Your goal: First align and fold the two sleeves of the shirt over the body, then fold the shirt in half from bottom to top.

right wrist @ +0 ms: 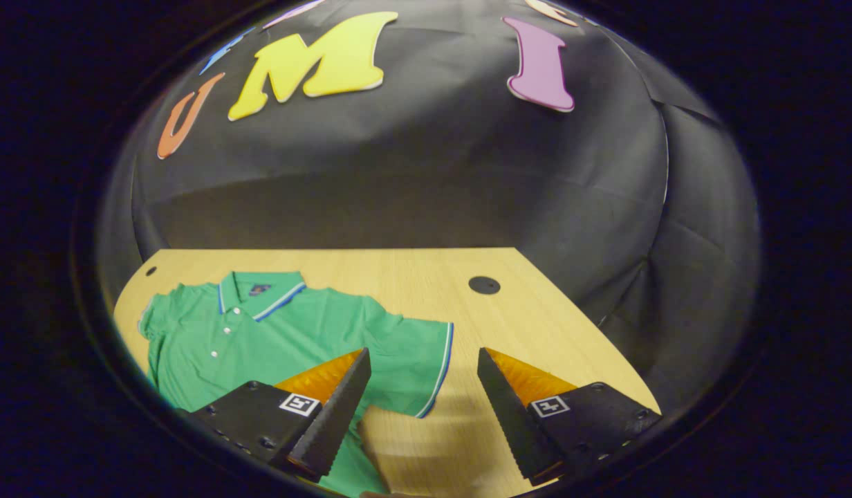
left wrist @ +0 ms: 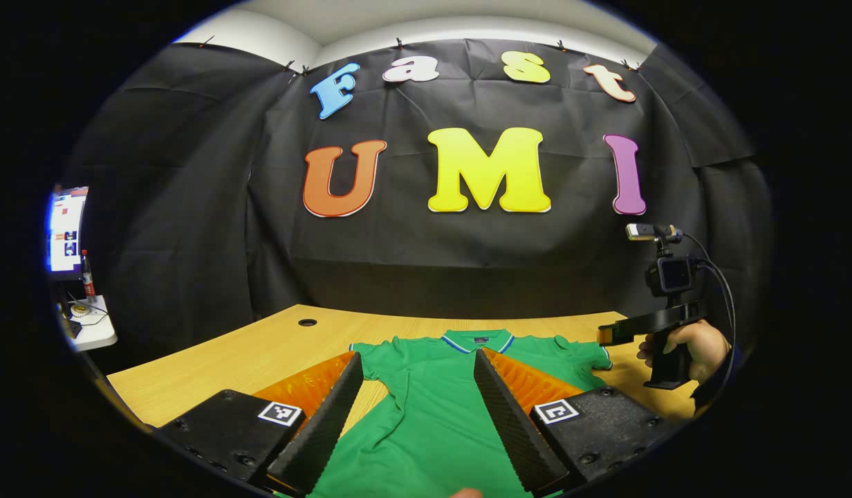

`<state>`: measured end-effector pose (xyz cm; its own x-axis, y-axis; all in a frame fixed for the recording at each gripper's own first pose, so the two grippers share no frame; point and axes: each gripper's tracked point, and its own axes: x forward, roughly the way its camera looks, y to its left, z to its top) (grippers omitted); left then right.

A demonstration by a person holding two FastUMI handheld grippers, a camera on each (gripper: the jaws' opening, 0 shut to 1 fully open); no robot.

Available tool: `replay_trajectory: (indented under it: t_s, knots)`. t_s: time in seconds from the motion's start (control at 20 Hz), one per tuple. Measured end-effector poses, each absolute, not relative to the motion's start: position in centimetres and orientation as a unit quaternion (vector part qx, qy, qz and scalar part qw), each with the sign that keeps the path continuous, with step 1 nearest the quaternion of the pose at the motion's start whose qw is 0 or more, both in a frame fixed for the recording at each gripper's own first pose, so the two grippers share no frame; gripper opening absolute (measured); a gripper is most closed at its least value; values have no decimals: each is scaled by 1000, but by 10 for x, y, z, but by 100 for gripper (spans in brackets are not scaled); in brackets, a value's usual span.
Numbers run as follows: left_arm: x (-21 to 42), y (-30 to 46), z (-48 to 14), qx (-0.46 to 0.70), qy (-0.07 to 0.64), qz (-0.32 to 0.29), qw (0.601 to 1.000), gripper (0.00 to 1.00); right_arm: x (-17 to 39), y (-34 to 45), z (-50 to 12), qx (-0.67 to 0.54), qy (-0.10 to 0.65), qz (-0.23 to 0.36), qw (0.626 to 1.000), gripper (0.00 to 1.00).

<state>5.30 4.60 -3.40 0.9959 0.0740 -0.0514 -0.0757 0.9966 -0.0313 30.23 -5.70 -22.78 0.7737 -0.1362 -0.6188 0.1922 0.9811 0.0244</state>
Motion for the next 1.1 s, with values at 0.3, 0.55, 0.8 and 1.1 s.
replay_trajectory:
  t_s: [0.3, 0.55, 0.8, 1.1]
  knots:
    - [68, 45, -63, -28, 66, 33, 997, 100, 305, -66, -267, 64, 364, -106, 923, 88]
    - [70, 46, -70, -19, 75, 37, 996, 100, 310, -48, -275, 90, 364, -83, 923, 61]
    - [69, 39, -74, -22, 85, 28, 996, 100, 317, -36, -274, 113, 357, -54, 926, 8]
    - [66, 39, -68, -10, 73, 31, 997, 100, 314, -40, -264, 65, 345, -50, 935, 1]
